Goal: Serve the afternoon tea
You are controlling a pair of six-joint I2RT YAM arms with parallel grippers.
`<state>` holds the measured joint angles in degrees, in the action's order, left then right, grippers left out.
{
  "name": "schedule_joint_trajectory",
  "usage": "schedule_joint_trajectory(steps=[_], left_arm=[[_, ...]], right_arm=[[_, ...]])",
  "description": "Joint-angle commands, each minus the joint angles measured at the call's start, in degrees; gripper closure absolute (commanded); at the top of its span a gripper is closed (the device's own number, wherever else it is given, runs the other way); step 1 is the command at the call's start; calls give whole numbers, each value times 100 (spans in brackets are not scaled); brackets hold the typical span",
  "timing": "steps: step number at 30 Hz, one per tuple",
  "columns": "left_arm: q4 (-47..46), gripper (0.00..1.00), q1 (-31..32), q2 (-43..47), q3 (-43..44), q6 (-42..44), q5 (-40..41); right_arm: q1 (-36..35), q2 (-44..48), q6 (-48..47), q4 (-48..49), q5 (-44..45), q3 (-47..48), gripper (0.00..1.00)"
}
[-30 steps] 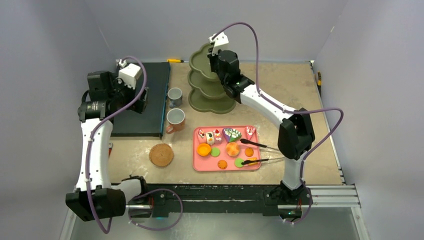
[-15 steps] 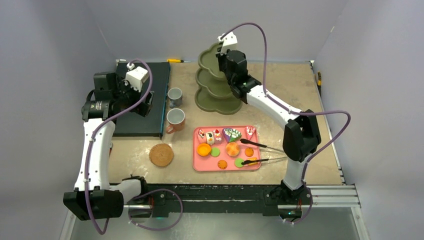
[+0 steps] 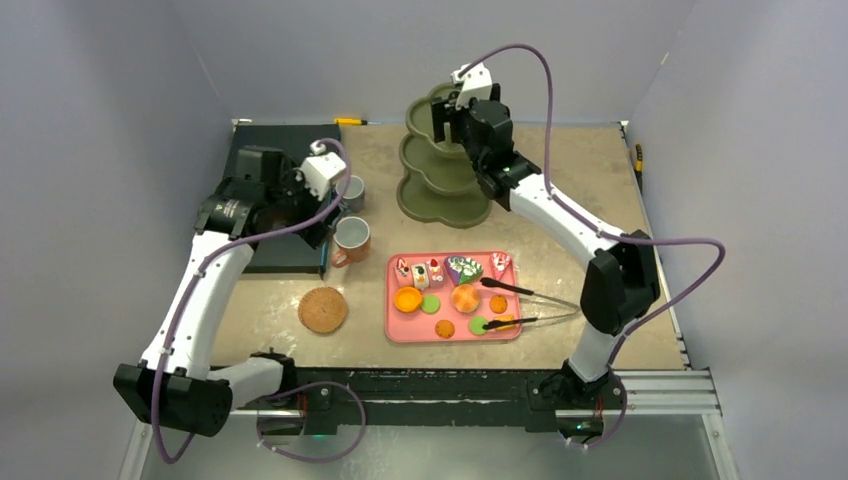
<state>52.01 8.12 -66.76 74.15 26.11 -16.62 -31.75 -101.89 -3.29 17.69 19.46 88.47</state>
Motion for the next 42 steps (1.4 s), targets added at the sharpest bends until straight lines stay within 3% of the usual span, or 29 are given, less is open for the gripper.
schedule_joint_trajectory(steps=[1, 6, 14, 18, 21, 25, 30, 36, 42], left_arm=[[41, 1, 657, -86, -35, 334, 509], [148, 1, 1490, -246, -148, 610, 920], [-124, 1, 3043, -272, -771, 1081, 1721], [-184, 1, 3716, -688, -225, 1135, 2129], [-140, 4, 3779, -1054, 144, 800, 2055], [-411, 5, 3827, -897, -159, 667, 2004], [-450, 5, 3848, -733, -270, 568, 2083], [-363, 5, 3848, -598, -368, 559, 2060], [-543, 5, 3899, -477, -689, 706, 2054]], right_arm=[[1, 766, 275, -531, -93, -138, 10], [1, 1585, 1121, -1661, -1, -855, 8], [11, 3187, 2671, -3330, 87, -2783, 13], [17, 3738, 3824, -4533, 394, -3278, 15], [36, 3963, 4751, -5334, 421, -3429, 15], [94, 4046, 5991, -6165, 639, -3618, 14], [681, 3896, 6512, -5926, -94, -4062, 12], [932, 3166, 6932, -6191, -484, -3883, 23], [948, 3614, 7618, -5882, -546, -4570, 28]])
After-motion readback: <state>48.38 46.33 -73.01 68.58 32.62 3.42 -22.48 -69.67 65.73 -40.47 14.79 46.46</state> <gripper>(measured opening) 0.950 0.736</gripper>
